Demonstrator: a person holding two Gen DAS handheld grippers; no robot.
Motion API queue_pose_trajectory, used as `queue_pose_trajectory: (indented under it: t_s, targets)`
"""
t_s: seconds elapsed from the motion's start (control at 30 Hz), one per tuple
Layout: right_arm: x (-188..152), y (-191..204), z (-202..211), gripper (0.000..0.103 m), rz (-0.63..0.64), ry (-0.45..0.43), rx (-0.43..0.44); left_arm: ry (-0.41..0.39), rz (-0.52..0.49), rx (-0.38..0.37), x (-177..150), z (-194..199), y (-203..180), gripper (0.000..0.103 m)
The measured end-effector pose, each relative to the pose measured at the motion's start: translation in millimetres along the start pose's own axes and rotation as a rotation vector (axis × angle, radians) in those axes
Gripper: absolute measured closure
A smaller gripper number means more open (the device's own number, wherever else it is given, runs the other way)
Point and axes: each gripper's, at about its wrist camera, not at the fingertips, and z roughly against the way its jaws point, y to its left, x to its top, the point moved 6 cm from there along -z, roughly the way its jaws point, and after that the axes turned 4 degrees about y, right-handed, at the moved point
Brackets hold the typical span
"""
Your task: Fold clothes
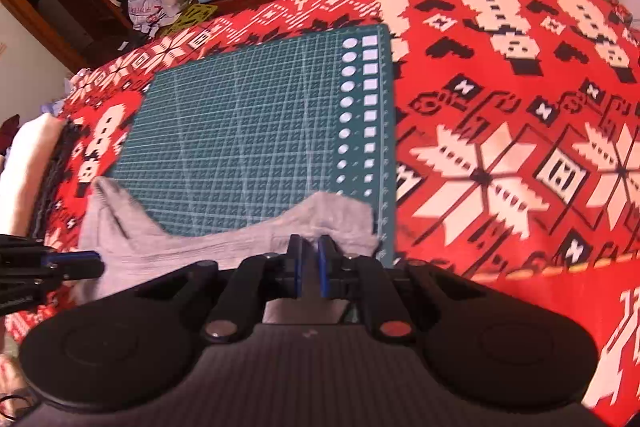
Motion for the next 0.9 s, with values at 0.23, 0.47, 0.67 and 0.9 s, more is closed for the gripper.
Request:
queue_pose_trajectory:
  t_s: [0.23,0.47,0.67,0.9]
  targets:
    - [14,-10,16,0.094,-0.032,-0.061,-0.01,-0.042,0.074,-0.01,6,19,19,0.097]
    - [-3,-18,34,0.093,-0.06,-0.032,0.011,-0.021,0.2,-0.044,-11,25,37,0.097]
    - [-22,-3,41,0.092,-0.032,-0.003,0.058,-0.012,0.144,-0.005,-18,12,30,0.097]
    - [-33,24,35,0.09,0.025,0.032,0.094,-0.004,0.133,0.036,-13,12,32,0.089]
